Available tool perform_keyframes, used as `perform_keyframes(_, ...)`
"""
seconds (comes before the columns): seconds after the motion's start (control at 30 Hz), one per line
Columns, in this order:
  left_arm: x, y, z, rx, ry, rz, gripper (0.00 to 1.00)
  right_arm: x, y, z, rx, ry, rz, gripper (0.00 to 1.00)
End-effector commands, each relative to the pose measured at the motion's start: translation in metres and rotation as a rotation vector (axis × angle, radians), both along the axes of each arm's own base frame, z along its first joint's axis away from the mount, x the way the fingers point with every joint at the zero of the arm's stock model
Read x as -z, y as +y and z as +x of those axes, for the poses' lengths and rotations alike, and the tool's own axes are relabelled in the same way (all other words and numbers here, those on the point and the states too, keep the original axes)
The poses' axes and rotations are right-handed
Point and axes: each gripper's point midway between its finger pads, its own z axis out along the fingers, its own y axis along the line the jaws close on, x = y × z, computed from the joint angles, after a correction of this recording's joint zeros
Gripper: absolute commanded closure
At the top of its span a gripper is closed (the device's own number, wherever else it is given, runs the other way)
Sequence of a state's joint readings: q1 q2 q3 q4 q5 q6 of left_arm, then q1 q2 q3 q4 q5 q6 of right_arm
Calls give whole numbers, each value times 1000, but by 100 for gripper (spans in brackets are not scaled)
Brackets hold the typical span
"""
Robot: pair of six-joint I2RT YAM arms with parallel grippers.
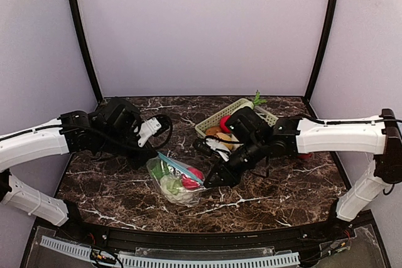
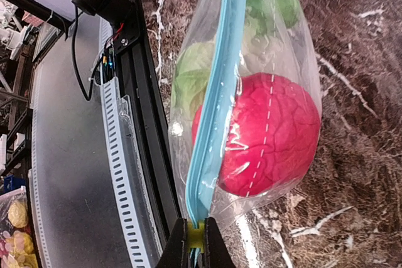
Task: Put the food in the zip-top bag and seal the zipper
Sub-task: Zip the zipper on the zipper food storage bag, then reset both arms
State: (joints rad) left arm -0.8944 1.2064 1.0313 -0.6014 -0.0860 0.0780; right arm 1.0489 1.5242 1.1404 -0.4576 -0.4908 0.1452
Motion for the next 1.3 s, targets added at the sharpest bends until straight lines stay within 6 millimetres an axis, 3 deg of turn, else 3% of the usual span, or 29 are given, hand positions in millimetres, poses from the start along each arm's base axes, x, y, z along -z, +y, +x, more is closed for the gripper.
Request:
perform_keyframes(0.0,0,7,-15,-59,91,-80,99,15,13,-11,-2,111,-17,100)
perform_keyframes(0.17,22,20,-11,-133,118,-17,97,32,11,18,135,106,-84,100)
perform_keyframes(0.23,23,19,-10,-161,129,-39,90,37,8,33,202,90,-107,100)
perform_keyframes(0.3,19,10,-9,-154,134,-99,74,39,5,43,246,72,-115,100)
perform_keyframes(0.33,16,4,-7,-151,123,-133,61,39,5,48,267,64,-118,99)
perform_keyframes(0.37,12,1,-7,-155,123,-163,54,39,5,51,281,61,-115,95)
perform_keyframes(0.4,7,-3,-4,-154,108,-195,39,38,6,54,289,59,-108,89)
perform_keyframes(0.47,-3,-8,-2,-151,93,-247,25,36,6,60,315,45,-100,79)
perform_keyframes(0.63,-28,-10,1,-174,49,-348,2,28,2,74,373,8,-88,48)
perform_keyframes(0.73,-35,-1,10,-233,13,-353,1,15,0,81,398,-26,-57,32)
perform_keyframes(0.97,-45,13,34,-322,-5,-438,1,-17,-17,107,485,-114,4,10)
perform_keyframes(1.1,-47,25,49,-366,-14,-454,1,-30,-34,125,544,-140,44,2)
perform_keyframes(1.27,-38,52,74,-464,-37,-460,1,-30,-71,156,663,-142,64,2)
